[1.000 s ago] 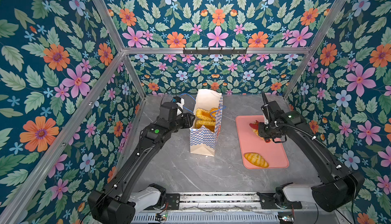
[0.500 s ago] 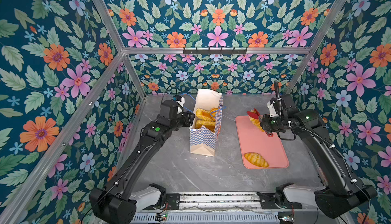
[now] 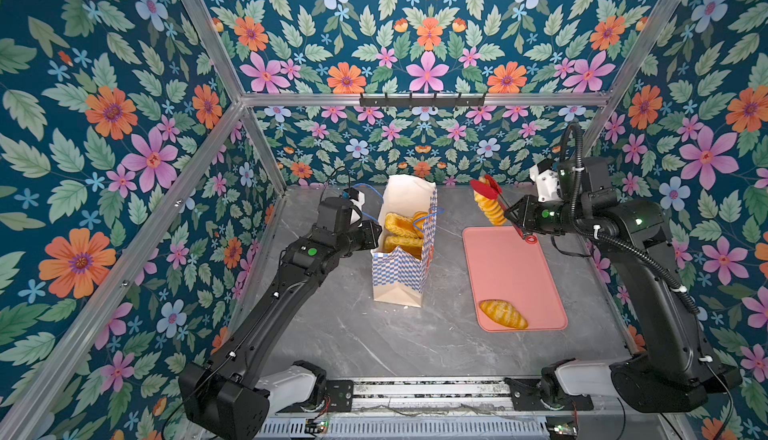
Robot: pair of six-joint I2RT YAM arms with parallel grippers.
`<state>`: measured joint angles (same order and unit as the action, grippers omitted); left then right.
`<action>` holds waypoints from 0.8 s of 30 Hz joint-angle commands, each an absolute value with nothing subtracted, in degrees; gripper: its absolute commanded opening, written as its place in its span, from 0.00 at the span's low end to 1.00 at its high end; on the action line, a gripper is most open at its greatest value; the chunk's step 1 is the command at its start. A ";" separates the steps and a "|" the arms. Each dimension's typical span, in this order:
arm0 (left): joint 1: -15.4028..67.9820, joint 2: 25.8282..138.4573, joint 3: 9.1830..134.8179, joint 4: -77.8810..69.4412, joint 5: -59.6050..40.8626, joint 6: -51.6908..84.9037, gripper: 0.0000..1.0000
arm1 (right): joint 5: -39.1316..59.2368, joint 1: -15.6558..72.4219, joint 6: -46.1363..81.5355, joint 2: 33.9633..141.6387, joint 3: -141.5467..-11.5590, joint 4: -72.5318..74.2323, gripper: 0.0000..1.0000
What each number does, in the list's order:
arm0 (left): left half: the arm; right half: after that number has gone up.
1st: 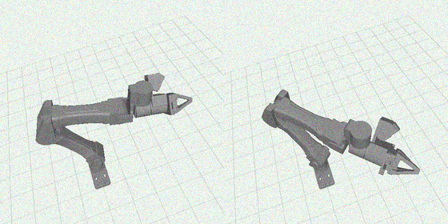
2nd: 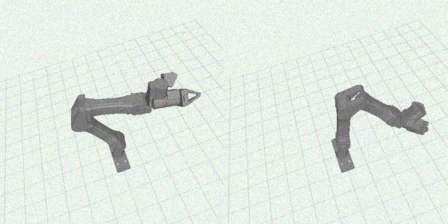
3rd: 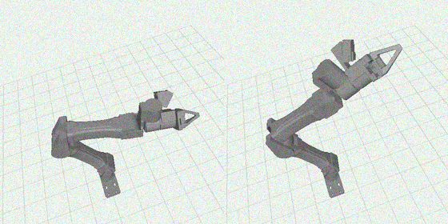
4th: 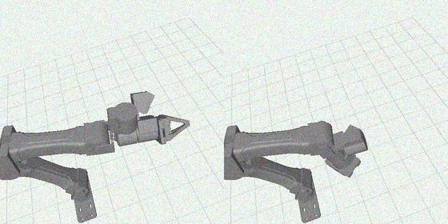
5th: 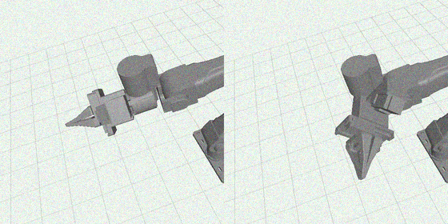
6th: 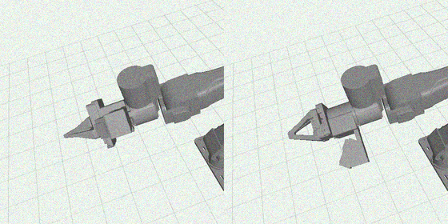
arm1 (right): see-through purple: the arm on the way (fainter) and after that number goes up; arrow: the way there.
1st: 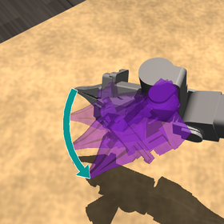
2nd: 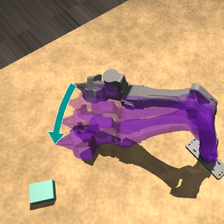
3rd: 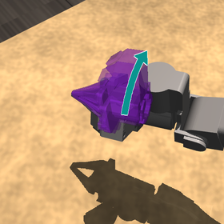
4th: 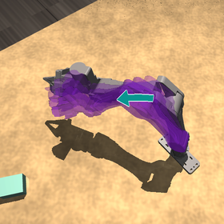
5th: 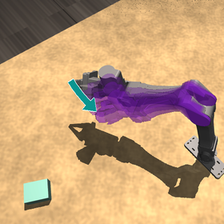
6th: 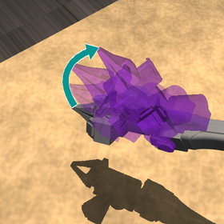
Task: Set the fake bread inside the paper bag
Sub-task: 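Lift the ridged bread with the tongs and carry it over the bag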
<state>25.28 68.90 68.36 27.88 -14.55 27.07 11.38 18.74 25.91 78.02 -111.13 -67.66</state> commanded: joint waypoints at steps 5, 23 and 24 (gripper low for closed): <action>25.32 69.17 68.30 26.46 -15.42 27.59 0.14 | 19.79 18.73 29.77 81.16 -117.15 -59.97 0.15; 25.31 69.14 68.29 26.72 -16.06 27.86 0.05 | 34.04 19.42 40.43 87.33 -120.06 -41.53 0.15; 25.31 69.00 68.34 26.72 -16.03 27.86 0.05 | 34.46 19.58 40.83 87.66 -120.06 -40.86 0.15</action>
